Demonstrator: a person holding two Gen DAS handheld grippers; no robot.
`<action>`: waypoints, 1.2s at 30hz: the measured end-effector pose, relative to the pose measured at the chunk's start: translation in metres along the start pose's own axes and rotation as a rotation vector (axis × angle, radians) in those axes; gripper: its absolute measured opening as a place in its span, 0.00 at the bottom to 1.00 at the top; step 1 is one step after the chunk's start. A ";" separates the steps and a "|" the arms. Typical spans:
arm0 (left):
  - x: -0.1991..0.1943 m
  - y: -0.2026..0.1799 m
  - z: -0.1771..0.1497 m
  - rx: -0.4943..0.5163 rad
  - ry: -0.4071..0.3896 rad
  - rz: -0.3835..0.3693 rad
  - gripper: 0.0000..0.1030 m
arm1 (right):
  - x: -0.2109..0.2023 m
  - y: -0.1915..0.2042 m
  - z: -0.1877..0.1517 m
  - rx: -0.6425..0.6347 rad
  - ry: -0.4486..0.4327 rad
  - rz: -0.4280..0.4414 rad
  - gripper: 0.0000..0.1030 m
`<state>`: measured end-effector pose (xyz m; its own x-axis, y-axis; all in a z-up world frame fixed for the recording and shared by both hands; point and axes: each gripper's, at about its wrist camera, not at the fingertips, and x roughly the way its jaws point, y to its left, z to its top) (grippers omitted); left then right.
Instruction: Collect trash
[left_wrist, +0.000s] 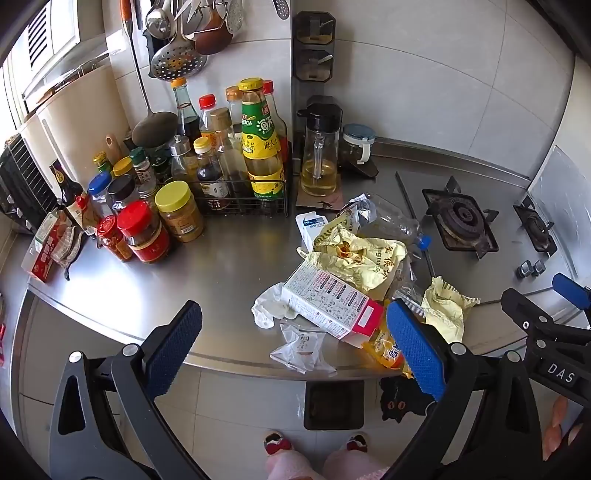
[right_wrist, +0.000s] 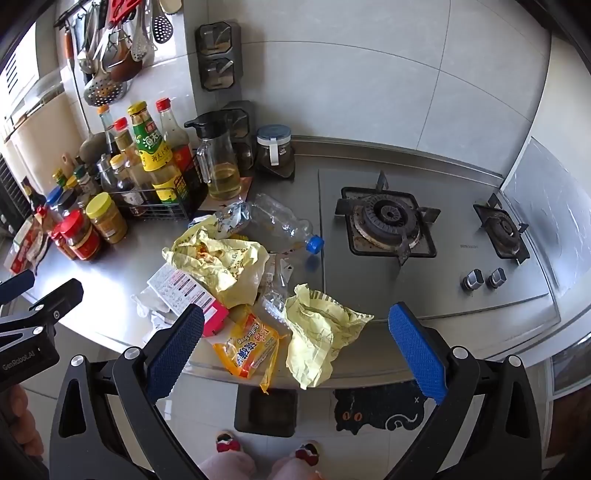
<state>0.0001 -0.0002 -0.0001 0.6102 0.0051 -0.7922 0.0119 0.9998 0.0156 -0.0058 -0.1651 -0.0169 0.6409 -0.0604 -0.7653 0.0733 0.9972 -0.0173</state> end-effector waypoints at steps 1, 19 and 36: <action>0.000 0.000 0.000 -0.001 0.000 0.001 0.92 | 0.000 0.000 0.000 0.001 0.002 0.002 0.97; -0.003 0.000 0.005 0.004 -0.004 0.006 0.92 | 0.001 0.000 0.002 0.004 -0.001 0.010 0.97; -0.006 0.001 0.008 0.007 -0.008 0.003 0.92 | -0.002 0.000 0.006 0.002 -0.004 0.013 0.97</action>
<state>0.0024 0.0011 0.0095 0.6166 0.0080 -0.7873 0.0157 0.9996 0.0225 -0.0022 -0.1653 -0.0118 0.6450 -0.0481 -0.7626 0.0666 0.9978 -0.0065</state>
